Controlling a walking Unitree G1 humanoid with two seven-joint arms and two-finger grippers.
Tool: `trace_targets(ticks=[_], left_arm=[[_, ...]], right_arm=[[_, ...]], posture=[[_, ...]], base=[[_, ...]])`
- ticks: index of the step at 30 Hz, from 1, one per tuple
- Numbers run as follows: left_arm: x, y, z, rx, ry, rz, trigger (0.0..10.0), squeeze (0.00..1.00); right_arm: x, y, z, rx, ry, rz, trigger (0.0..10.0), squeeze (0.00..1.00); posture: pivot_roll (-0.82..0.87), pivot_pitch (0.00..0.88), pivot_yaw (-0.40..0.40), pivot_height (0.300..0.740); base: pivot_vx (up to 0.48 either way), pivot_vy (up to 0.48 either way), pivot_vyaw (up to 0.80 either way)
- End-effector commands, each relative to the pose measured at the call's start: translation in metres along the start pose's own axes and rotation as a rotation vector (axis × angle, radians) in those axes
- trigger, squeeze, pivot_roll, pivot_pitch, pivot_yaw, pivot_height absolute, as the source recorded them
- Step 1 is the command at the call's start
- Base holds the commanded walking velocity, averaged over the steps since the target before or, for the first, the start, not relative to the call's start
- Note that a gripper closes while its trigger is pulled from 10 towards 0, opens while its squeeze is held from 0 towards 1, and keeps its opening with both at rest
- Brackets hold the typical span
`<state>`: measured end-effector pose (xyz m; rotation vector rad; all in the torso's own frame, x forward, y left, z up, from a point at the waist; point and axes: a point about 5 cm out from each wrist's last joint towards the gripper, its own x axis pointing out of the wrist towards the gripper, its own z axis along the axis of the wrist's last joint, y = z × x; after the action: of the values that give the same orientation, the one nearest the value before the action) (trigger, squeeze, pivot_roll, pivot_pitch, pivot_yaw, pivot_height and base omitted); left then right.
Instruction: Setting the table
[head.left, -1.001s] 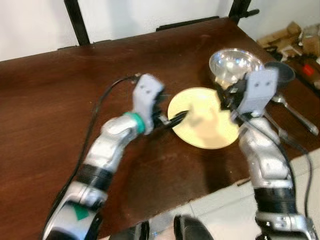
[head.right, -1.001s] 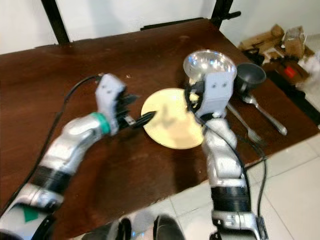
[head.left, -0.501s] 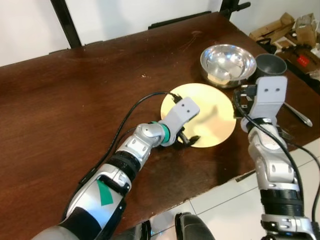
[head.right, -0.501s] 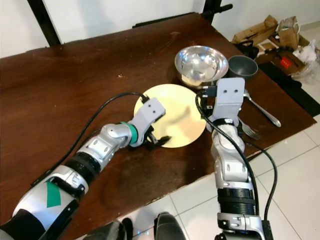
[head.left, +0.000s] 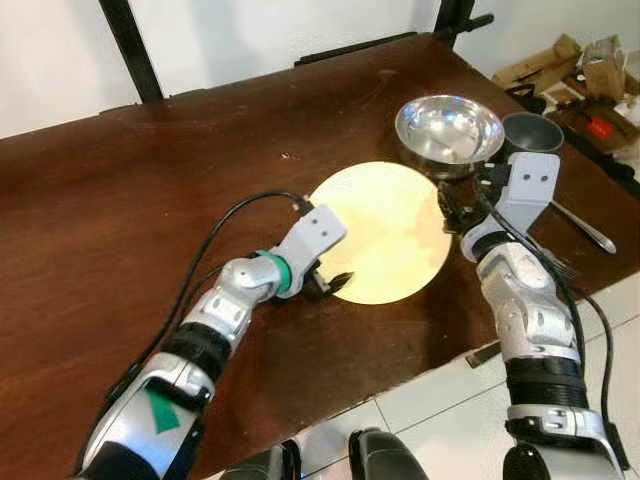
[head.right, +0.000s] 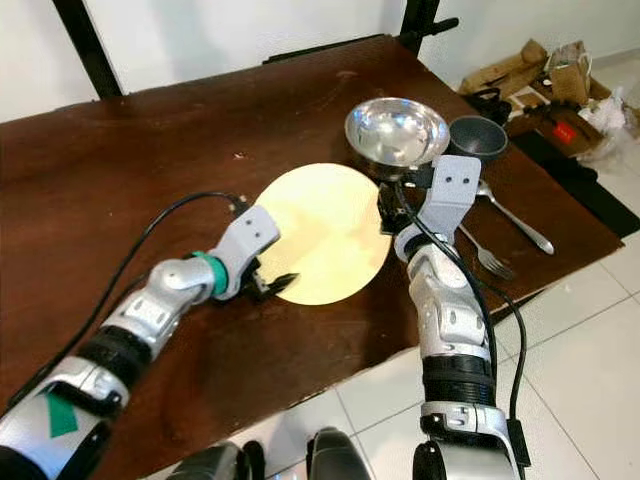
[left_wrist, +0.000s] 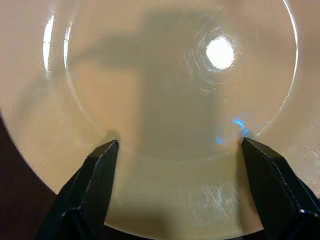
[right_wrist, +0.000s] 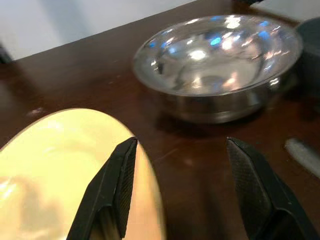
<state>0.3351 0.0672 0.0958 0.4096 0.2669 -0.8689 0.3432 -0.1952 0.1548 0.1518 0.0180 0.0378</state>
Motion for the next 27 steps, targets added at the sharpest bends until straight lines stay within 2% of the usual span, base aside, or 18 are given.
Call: trace_targets(ticks=[1,2,4,5,6,7,8,9,10,13,14,17,19,23,24,27], left_arm=[[-0.015,-0.012,-0.05,-0.064,0.209,-0.034,10.0,0.0],[-0.015,-0.012,-0.05,-0.064,0.209,-0.034,10.0,0.0],[-0.029,-0.008,-0.055,-0.077,0.212,-0.014,10.0,0.0],[-0.029,-0.008,-0.055,-0.077,0.212,-0.014,10.0,0.0],[-0.034,-0.005,-0.057,-0.082,0.213,-0.004,10.0,0.0],[-0.034,-0.005,-0.057,-0.082,0.213,-0.004,10.0,0.0],[-0.041,-0.002,-0.058,-0.082,0.215,0.004,10.0,0.0],[-0.041,-0.002,-0.058,-0.082,0.215,0.004,10.0,0.0],[-0.047,0.001,-0.059,-0.08,0.215,0.007,10.0,0.0],[-0.052,0.002,-0.06,-0.079,0.213,0.008,10.0,0.0],[-0.067,0.008,-0.059,-0.067,0.213,0.01,10.0,0.0],[-0.073,0.009,-0.059,-0.062,0.214,0.01,10.0,0.0],[-0.083,0.009,-0.059,-0.053,0.219,-0.007,10.0,0.0],[-0.087,0.004,-0.058,-0.059,0.218,-0.035,10.0,0.0],[-0.084,0.001,-0.058,-0.068,0.214,-0.044,10.0,0.0],[-0.083,-0.002,-0.058,-0.075,0.212,-0.047,10.0,0.0]], right_arm=[[0.002,0.006,-0.013,0.051,0.055,0.049,10.0,0.0],[0.002,0.006,-0.013,0.051,0.055,0.049,10.0,0.0],[0.001,0.026,-0.033,0.143,0.149,0.179,10.0,0.0],[0.001,0.026,-0.033,0.143,0.149,0.179,10.0,0.0],[0.0,0.036,-0.04,0.173,0.182,0.232,10.0,0.0],[0.0,0.036,-0.04,0.173,0.182,0.232,10.0,0.0],[-0.002,0.05,-0.046,0.215,0.211,0.29,10.0,0.0],[-0.002,0.05,-0.046,0.215,0.211,0.29,10.0,0.0],[-0.005,0.063,-0.051,0.246,0.23,0.34,10.0,0.0],[-0.006,0.071,-0.053,0.27,0.241,0.374,10.0,0.0],[-0.01,0.091,-0.054,0.289,0.245,0.447,10.0,0.0],[-0.01,0.097,-0.054,0.293,0.243,0.469,10.0,0.0],[-0.012,0.105,-0.051,0.304,0.234,0.503,10.0,0.0],[-0.012,0.106,-0.049,0.316,0.225,0.509,10.0,0.0],[-0.012,0.104,-0.049,0.327,0.225,0.51,8.0,0.0],[-0.012,0.103,-0.05,0.336,0.227,0.513,8.0,0.0]], posture=[[-0.08,0.086,0.071,0.74],[-0.08,0.086,0.071,0.74],[-0.07,0.083,0.066,0.74],[-0.07,0.083,0.066,0.74],[-0.06,0.082,0.065,0.74],[-0.06,0.082,0.065,0.74],[-0.06,0.08,0.064,0.74],[-0.06,0.08,0.064,0.74],[-0.06,0.079,0.064,0.74],[-0.06,0.079,0.064,0.74],[-0.05,0.074,0.062,0.74],[-0.05,0.074,0.062,0.74],[-0.05,0.071,0.062,0.74],[-0.05,0.068,0.058,0.74],[-0.06,0.067,0.057,0.74],[-0.06,0.067,0.057,0.74]], base=[[0.0,0.0,0.0],[0.0,0.0,0.0],[0.0,0.0,0.0],[0.0,0.0,0.0],[0.0,0.0,0.0],[0.0,0.0,0.0],[0.0,0.0,0.0],[0.0,0.0,0.0],[0.0,0.0,0.0],[0.0,0.0,0.0],[0.0,0.0,0.0],[0.0,0.0,0.0],[0.0,0.0,0.0],[0.0,0.0,0.0],[0.0,0.0,0.0],[0.0,0.0,0.0]])
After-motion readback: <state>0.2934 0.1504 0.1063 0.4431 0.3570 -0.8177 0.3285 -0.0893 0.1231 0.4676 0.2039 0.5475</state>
